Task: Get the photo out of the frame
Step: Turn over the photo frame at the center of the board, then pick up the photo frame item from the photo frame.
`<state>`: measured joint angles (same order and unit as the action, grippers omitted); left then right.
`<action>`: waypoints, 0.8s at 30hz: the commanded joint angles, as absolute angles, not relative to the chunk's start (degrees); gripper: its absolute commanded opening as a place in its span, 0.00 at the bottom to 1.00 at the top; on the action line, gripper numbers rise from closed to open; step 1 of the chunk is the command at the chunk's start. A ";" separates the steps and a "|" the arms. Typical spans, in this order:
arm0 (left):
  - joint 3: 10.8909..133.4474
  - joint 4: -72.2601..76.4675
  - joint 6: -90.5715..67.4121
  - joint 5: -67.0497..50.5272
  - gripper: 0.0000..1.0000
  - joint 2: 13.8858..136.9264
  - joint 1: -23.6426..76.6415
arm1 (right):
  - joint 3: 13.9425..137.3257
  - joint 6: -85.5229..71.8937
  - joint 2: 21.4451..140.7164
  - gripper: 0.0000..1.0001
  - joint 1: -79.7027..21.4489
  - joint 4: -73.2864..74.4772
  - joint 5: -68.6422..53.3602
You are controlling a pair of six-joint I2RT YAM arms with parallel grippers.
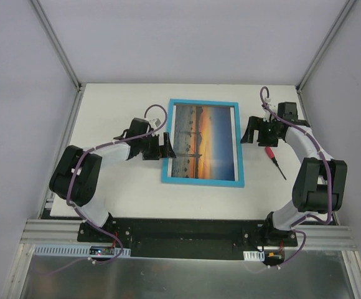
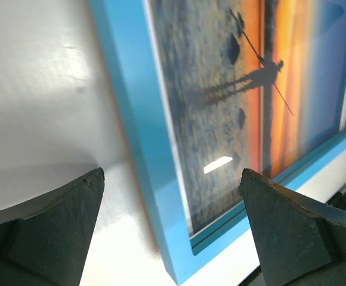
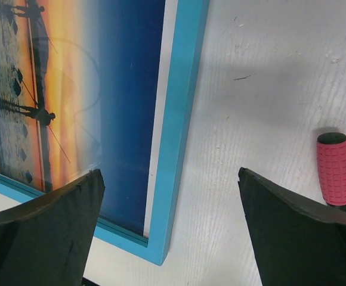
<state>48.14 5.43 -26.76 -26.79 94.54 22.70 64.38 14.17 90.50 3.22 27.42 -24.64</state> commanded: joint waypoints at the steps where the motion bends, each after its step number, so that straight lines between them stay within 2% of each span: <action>1: 51.32 0.53 -23.12 -21.80 0.95 91.67 20.57 | 66.88 14.33 89.56 0.95 3.60 28.56 -24.08; 13: 70.04 -11.95 -14.15 -19.96 0.91 101.15 20.13 | 72.68 17.84 94.92 0.93 3.52 32.61 -19.78; 24: 75.14 -15.12 -12.92 -17.40 0.86 108.54 20.21 | 73.13 17.76 99.66 0.90 3.34 30.24 -21.35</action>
<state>72.38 -12.14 -14.39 -18.68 107.50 20.16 70.83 17.65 98.35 3.25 30.39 -20.01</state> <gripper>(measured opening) 0.868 0.917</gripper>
